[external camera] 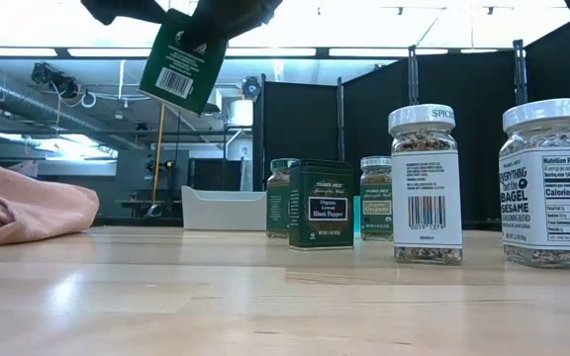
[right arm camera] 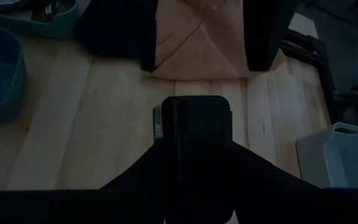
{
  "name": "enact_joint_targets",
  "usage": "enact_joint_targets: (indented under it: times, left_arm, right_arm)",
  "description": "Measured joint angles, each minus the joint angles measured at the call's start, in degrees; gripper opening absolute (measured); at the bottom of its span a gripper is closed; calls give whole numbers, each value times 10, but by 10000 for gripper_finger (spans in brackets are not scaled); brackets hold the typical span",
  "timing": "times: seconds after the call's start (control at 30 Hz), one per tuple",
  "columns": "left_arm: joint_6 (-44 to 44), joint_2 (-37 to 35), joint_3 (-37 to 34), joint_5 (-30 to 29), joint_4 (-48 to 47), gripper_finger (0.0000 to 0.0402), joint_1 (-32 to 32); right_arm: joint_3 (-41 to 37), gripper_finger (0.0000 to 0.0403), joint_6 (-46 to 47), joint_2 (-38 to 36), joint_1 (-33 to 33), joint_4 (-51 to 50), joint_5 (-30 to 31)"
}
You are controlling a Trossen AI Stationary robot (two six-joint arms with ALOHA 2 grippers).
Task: Sort spices by type
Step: Put the bottom black spice can into the blue bin
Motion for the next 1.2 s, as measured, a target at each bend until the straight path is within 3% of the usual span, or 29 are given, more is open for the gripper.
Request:
enact_joint_targets:
  times: [0.17, 1.0, 1.2]
  left_arm:
    - [10, 0, 0, 46, 6, 248, 6]
    - [-17, 37, 1, 39, 11, 255, 28]
    - [-15, 36, 1, 37, 9, 228, 28]
  right_arm:
    - [0, 137, 0, 0, 0, 0, 0]
    - [0, 137, 0, 0, 1, 35, 0]
    - [0, 137, 0, 0, 1, 34, 0]
